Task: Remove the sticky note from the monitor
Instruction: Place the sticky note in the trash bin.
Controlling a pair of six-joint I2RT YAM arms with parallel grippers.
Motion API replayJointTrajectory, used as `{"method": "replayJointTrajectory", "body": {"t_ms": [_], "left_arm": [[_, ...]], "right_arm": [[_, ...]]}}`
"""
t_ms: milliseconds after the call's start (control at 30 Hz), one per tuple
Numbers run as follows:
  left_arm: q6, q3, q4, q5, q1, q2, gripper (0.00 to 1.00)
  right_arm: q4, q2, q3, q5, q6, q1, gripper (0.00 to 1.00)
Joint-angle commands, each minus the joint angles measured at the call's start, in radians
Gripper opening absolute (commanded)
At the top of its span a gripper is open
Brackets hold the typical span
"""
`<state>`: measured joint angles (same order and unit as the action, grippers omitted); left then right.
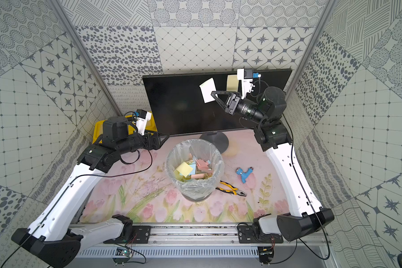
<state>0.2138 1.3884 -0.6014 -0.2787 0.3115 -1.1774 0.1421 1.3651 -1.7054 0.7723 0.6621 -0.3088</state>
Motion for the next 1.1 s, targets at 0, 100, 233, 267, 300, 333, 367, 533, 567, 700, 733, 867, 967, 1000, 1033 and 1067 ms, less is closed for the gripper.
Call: {"method": "replayJointTrajectory", "body": {"t_ms": [0,100,233,267,300,333,367,533,567,700,733,867,967,1000,1033,1067], "left_arm": [[-0.044,0.025,-0.134,-0.135,0.004,-0.033,0.82],[-0.054,0.033,-0.156,-0.125,0.019,-0.071,0.76],[-0.07,0.075,-0.22,-0.133,0.042,-0.127,0.67],[-0.081,0.09,-0.247,-0.134,0.047,-0.141,0.65],[-0.091,0.102,-0.269,-0.133,0.05,-0.152,0.63],[-0.1,0.111,-0.287,-0.135,0.053,-0.159,0.62],[-0.106,0.115,-0.301,-0.143,0.055,-0.165,0.61],[-0.112,0.11,-0.309,-0.157,0.063,-0.177,0.5],[-0.115,0.108,-0.31,-0.151,0.067,-0.179,0.48],[-0.125,0.105,-0.314,-0.133,0.074,-0.199,0.41],[-0.125,0.101,-0.305,-0.131,0.074,-0.202,0.41],[-0.122,0.091,-0.26,-0.108,0.074,-0.21,0.36],[-0.117,0.087,-0.242,-0.113,0.073,-0.212,0.33],[-0.115,0.085,-0.239,-0.115,0.073,-0.212,0.32],[-0.114,0.082,-0.238,-0.116,0.073,-0.212,0.31],[-0.115,0.08,-0.238,-0.114,0.074,-0.21,0.3]], "right_arm": [[0.103,-0.025,-0.005,-0.019,-0.154,-0.033,0.0],[0.166,-0.037,0.025,-0.029,-0.238,-0.064,0.0],[0.288,-0.051,0.068,-0.054,-0.366,-0.108,0.0],[0.326,-0.051,0.072,-0.063,-0.398,-0.12,0.0],[0.369,-0.049,0.074,-0.07,-0.424,-0.129,0.0],[0.403,-0.048,0.081,-0.075,-0.45,-0.14,0.0],[0.435,-0.047,0.088,-0.078,-0.473,-0.15,0.0],[0.578,-0.039,0.128,-0.106,-0.579,-0.203,0.0],[0.609,-0.034,0.132,-0.119,-0.599,-0.217,0.0],[0.739,0.017,0.133,-0.188,-0.678,-0.292,0.0],[0.765,0.037,0.13,-0.222,-0.694,-0.313,0.0],[0.835,0.122,0.093,-0.285,-0.732,-0.375,0.0],[0.869,0.171,0.074,-0.301,-0.747,-0.403,0.0],[0.877,0.187,0.071,-0.308,-0.752,-0.413,0.0],[0.884,0.198,0.069,-0.318,-0.759,-0.422,0.0],[0.889,0.206,0.069,-0.33,-0.765,-0.43,0.0]]}}
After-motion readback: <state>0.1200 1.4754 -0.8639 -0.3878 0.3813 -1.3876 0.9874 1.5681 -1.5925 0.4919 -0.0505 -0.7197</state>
